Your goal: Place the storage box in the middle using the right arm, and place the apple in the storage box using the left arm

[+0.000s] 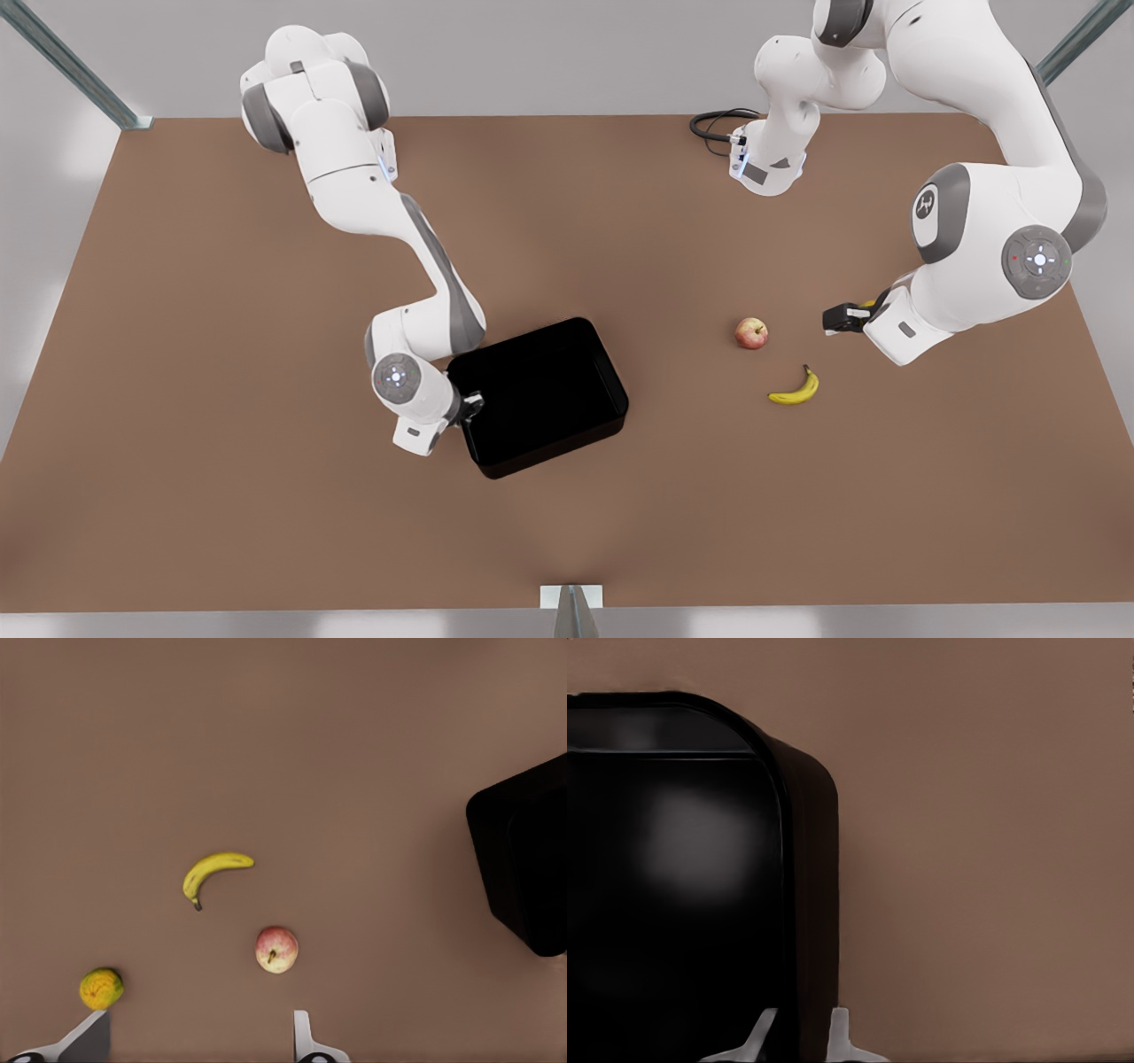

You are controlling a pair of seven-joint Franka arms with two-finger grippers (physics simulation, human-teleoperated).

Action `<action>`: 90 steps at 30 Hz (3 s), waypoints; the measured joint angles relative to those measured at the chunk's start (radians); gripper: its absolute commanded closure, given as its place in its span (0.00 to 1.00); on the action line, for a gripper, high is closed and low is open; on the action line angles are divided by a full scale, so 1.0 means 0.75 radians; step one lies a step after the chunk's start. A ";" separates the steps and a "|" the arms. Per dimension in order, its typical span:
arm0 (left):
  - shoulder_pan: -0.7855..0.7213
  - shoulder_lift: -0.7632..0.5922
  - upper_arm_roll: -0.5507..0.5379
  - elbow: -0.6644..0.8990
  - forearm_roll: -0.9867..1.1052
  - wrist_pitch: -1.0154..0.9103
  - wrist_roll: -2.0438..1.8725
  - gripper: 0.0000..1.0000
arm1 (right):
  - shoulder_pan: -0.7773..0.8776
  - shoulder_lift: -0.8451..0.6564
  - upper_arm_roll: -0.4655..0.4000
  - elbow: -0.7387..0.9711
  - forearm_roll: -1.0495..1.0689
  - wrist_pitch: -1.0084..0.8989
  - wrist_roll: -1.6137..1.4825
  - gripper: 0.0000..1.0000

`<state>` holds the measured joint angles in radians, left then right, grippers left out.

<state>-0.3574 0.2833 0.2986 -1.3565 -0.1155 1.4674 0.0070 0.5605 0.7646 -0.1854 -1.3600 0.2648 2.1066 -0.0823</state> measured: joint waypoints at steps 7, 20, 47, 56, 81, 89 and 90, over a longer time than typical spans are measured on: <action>-0.002 0.043 -0.004 0.004 0.000 -0.030 -0.034 0.00 | -0.101 -0.340 0.000 0.040 -0.095 -0.134 0.210 0.00; -0.105 -0.033 -0.066 -0.929 -0.015 0.607 -0.159 0.00 | -0.650 -0.928 0.113 -0.090 -0.455 -0.966 0.321 0.00; -0.104 0.200 -0.098 -1.074 -0.065 1.007 -0.237 0.00 | -0.635 -0.877 0.121 -0.102 -0.462 -1.081 0.393 0.00; -0.105 0.206 -0.117 -1.093 -0.055 1.026 -0.256 0.36 | -0.635 -0.873 0.127 -0.104 -0.460 -1.081 0.401 0.00; -0.176 0.421 -0.286 0.312 -0.095 0.500 -0.853 0.00 | -0.635 -0.866 0.131 -0.136 -0.435 -1.081 0.410 0.00; 0.133 -0.170 -0.245 0.003 0.098 -0.064 -0.633 0.00 | -0.647 -0.897 0.148 -0.140 -0.432 -1.089 0.410 0.00; 0.136 -0.182 -0.250 -0.009 0.111 -0.085 -0.606 0.00 | -0.647 -0.895 0.150 -0.140 -0.432 -1.091 0.410 0.00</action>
<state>-0.2553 0.1471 0.1110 -1.3635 -0.0326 1.4037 -0.4475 0.0752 0.0935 -0.0727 -1.4651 -0.0589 1.2885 0.2255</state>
